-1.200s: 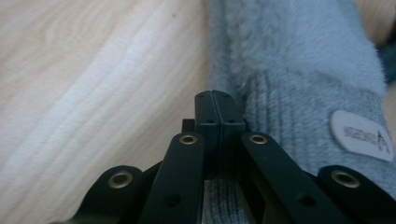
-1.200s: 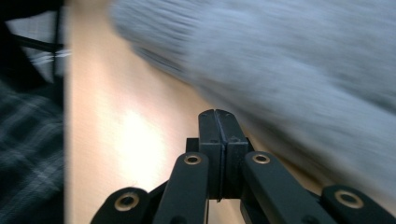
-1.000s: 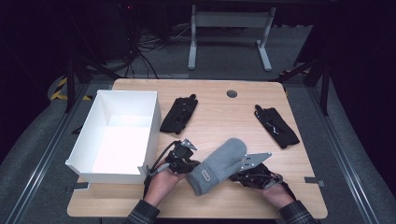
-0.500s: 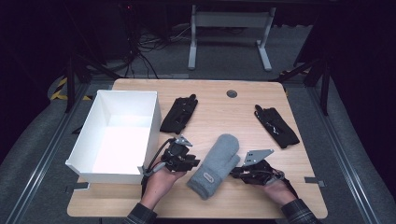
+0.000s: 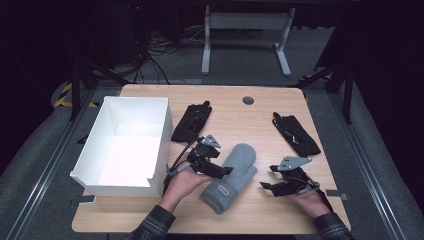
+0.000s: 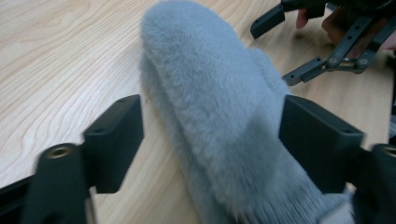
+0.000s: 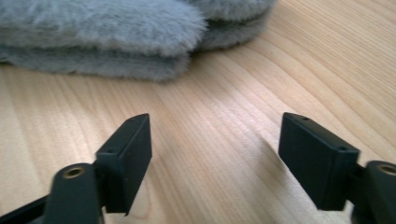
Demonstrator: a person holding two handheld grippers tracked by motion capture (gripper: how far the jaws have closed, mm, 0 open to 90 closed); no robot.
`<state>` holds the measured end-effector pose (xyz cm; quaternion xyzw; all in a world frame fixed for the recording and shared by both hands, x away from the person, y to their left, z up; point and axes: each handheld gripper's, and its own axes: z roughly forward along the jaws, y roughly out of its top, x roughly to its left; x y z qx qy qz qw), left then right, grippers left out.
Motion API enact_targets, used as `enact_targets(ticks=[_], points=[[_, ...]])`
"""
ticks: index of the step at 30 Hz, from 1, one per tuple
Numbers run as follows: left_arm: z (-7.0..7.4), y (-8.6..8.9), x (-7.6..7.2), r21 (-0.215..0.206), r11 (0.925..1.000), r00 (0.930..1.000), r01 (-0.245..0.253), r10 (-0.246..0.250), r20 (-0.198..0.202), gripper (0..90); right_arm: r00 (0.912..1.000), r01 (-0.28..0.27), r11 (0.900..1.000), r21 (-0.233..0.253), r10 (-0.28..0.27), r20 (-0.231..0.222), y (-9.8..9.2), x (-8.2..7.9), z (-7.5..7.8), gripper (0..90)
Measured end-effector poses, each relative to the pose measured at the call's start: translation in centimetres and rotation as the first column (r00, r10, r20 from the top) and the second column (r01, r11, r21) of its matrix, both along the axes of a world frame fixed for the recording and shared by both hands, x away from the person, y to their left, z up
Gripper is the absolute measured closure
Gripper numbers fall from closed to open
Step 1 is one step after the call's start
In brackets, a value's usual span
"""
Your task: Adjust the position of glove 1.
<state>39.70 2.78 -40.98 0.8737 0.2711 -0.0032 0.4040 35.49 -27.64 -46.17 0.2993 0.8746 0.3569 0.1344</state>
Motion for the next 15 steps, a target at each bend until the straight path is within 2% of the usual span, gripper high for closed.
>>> enact_targets(ticks=[3,6,9,14,15], points=[[-0.4,-0.6,0.2,0.002,0.9999,0.9999,0.011,-0.011,-0.008,14.5,1.0000,0.009,1.000,-0.012,-0.009,0.002,0.0,0.1,-0.2,22.0],[-1.3,-1.6,0.5,0.028,0.9994,0.9997,0.022,-0.021,-0.009,12.5,0.9998,0.018,1.000,-0.011,-0.018,0.001,-0.1,0.4,-0.4,19.9],[-2.1,-2.1,0.7,0.048,0.9983,0.9991,0.032,-0.031,-0.028,10.0,0.9998,0.021,1.000,-0.008,-0.021,0.002,-0.1,0.4,-0.4,18.4],[-3.5,-2.4,0.9,0.056,0.9977,0.9976,0.039,-0.036,-0.058,7.6,0.9998,0.020,1.000,-0.004,-0.020,0.004,-0.1,0.5,-0.5,17.9],[-3.7,-2.4,1.0,0.047,0.9981,0.9976,0.041,-0.038,-0.058,7.1,0.9998,0.020,1.000,-0.004,-0.020,0.004,-0.1,0.5,-0.5,17.9]])
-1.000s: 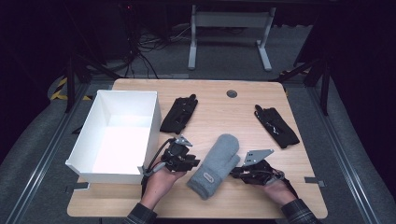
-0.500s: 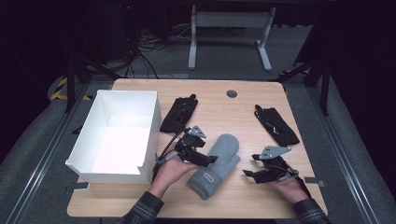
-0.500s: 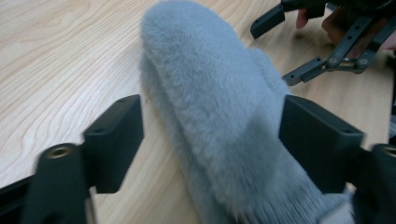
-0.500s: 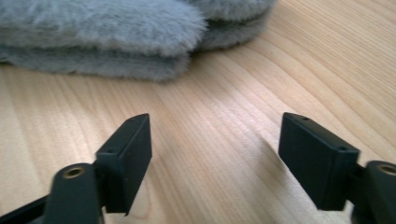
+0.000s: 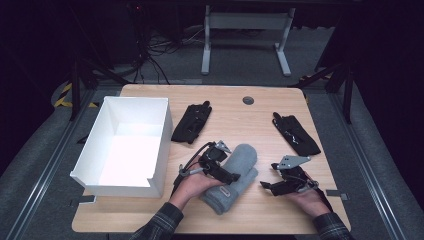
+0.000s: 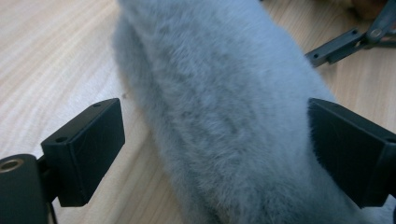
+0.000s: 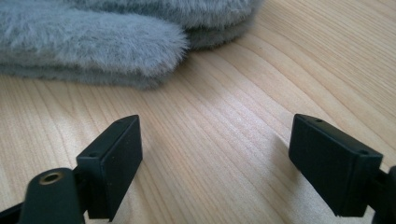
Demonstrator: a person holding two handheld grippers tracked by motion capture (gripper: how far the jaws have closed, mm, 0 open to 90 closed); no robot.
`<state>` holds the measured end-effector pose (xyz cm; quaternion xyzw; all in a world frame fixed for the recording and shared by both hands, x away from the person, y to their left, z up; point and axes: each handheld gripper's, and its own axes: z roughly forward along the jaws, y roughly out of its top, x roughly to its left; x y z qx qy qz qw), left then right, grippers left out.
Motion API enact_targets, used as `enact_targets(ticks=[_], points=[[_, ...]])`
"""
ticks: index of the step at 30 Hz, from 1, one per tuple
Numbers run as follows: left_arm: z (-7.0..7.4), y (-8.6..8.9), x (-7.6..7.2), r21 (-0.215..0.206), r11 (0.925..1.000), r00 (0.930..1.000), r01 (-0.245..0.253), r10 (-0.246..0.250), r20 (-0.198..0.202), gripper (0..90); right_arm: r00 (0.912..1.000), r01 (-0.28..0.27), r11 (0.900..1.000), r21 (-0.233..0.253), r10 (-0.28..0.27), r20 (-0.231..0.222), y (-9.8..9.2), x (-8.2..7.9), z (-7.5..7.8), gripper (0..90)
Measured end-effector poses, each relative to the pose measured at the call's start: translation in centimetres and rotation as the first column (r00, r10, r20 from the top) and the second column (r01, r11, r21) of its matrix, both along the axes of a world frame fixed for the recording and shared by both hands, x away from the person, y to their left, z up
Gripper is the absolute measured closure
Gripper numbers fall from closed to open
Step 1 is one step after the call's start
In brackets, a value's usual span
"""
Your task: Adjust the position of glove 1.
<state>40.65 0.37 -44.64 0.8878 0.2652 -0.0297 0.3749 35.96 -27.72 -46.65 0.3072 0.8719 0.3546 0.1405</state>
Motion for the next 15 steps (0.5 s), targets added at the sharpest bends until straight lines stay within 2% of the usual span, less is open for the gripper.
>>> enact_targets(ticks=[3,6,7,10,15], points=[[-0.4,0.0,0.2,0.012,0.9999,0.9998,0.006,-0.006,-0.018,7.2,1.0000,0.000,1.000,0.000,0.000,0.001,0.0,0.0,0.0,17.8],[-0.9,-0.1,0.2,-0.003,0.9996,0.9984,0.027,-0.028,-0.050,10.9,1.0000,-0.002,1.000,0.001,0.002,0.002,0.0,0.0,0.0,17.8],[-1.0,-0.1,0.3,-0.004,0.9989,0.9968,0.046,-0.046,-0.065,13.0,1.0000,-0.002,1.000,0.001,0.002,0.002,0.0,0.0,0.0,17.8],[-1.0,-0.2,0.3,-0.002,0.9972,0.9948,0.075,-0.075,-0.069,22.0,1.0000,-0.005,1.000,0.003,0.005,0.004,-0.1,0.1,-0.1,17.7],[-1.2,-0.2,0.4,-0.033,0.9928,0.9873,0.115,-0.118,-0.107,36.7,1.0000,-0.007,1.000,0.004,0.007,0.006,-0.1,0.1,-0.1,17.7]])
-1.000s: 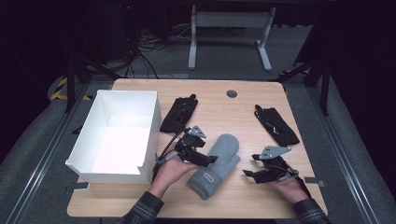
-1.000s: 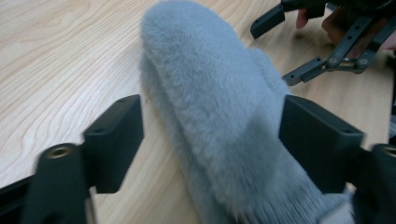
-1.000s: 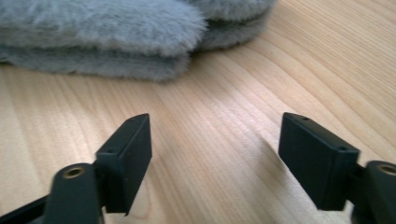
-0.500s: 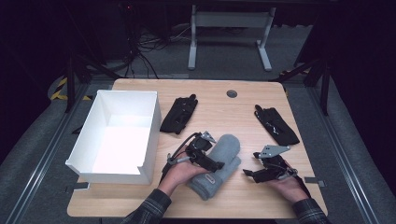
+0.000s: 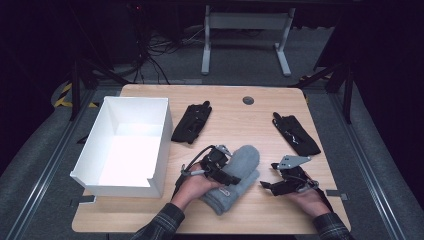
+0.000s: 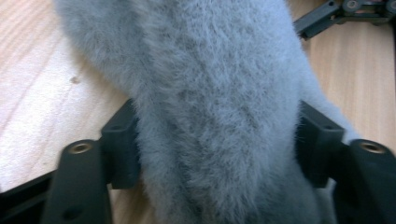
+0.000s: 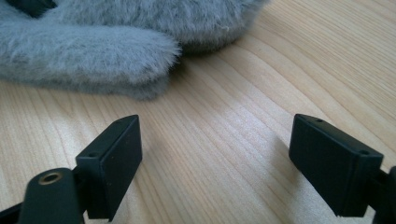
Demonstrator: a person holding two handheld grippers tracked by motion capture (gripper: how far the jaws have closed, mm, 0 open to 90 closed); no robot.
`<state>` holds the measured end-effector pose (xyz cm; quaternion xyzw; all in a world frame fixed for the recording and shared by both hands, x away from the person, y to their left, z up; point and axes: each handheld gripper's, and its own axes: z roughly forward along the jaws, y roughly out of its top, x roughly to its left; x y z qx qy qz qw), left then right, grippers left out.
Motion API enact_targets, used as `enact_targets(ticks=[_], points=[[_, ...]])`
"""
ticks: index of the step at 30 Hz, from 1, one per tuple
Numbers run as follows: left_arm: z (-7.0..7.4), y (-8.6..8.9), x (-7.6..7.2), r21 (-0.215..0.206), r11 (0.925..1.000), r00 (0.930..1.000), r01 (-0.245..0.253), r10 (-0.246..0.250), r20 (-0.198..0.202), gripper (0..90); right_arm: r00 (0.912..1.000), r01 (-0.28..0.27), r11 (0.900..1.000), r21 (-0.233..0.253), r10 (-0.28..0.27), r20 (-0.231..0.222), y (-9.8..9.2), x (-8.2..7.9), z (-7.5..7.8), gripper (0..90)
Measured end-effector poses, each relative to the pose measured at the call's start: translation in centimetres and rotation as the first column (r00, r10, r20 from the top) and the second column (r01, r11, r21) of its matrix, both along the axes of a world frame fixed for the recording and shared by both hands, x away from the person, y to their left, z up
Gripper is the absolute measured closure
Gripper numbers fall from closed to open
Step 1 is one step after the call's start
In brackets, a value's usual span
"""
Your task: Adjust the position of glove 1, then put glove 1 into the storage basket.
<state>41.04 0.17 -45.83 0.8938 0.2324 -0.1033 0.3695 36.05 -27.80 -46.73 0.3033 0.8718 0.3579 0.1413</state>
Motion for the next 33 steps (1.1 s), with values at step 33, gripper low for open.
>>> enact_targets(ticks=[33], points=[[5.1,2.3,-0.4,-0.046,0.9973,0.9983,-0.058,0.058,0.000,70.9,0.9995,0.024,0.999,0.022,-0.025,0.018,-0.1,0.1,-0.3,14.6]])
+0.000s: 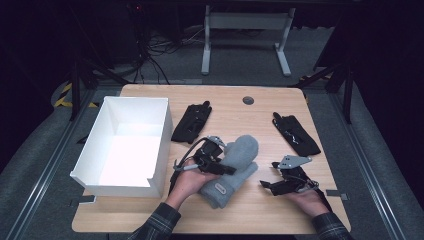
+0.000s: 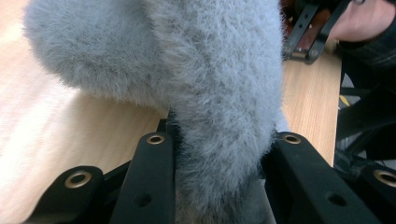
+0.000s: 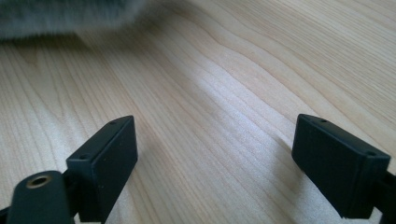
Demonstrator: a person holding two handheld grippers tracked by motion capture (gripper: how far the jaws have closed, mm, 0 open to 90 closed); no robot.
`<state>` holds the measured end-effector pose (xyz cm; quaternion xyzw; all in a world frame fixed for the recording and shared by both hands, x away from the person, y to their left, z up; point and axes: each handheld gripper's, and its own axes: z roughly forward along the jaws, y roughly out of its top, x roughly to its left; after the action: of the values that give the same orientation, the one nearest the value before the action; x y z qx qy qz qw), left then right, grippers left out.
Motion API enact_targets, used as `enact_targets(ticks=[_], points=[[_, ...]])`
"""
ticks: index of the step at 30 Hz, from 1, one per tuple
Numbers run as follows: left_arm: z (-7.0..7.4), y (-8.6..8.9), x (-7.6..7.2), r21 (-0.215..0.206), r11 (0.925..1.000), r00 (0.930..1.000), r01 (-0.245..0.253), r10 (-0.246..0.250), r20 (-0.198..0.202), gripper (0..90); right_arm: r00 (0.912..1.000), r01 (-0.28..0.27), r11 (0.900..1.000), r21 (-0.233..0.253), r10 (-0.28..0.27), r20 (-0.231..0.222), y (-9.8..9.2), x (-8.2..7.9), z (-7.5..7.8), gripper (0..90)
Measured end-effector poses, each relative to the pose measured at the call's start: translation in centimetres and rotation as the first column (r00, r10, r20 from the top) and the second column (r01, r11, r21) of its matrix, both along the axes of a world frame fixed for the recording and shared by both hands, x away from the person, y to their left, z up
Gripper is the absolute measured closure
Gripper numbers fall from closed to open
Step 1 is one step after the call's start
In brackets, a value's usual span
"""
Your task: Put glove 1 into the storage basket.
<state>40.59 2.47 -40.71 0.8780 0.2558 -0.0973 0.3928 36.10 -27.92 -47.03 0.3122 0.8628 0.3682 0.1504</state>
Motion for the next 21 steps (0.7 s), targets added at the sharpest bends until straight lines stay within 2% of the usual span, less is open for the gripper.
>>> enact_targets(ticks=[7,8,9,16,20,21], points=[[3.1,1.2,-0.4,-0.014,0.9990,0.9979,-0.044,0.044,0.046,71.0,1.0000,0.005,1.000,-0.001,-0.005,0.000,0.0,0.0,0.0,14.6],[3.1,1.2,-0.4,-0.014,0.9990,0.9979,-0.044,0.044,0.046,70.9,1.0000,0.006,1.000,-0.002,-0.006,0.000,0.0,0.0,0.0,14.6],[4.1,1.5,-0.5,-0.022,0.9983,0.9970,-0.054,0.055,0.054,71.0,1.0000,0.006,1.000,-0.002,-0.006,0.000,0.0,0.0,0.0,14.6],[7.6,2.8,-0.6,-0.045,0.9954,0.9927,-0.084,0.088,0.083,70.9,1.0000,0.008,1.000,-0.002,-0.008,0.001,0.0,0.0,0.0,14.6],[9.1,3.6,-0.5,-0.051,0.9949,0.9917,-0.087,0.091,0.091,70.8,1.0000,0.008,1.000,-0.002,-0.008,0.001,0.0,0.0,0.0,14.6],[9.1,3.6,-0.5,-0.051,0.9949,0.9917,-0.087,0.091,0.091,70.9,1.0000,0.008,1.000,-0.002,-0.008,0.001,0.0,0.0,0.0,14.6]])
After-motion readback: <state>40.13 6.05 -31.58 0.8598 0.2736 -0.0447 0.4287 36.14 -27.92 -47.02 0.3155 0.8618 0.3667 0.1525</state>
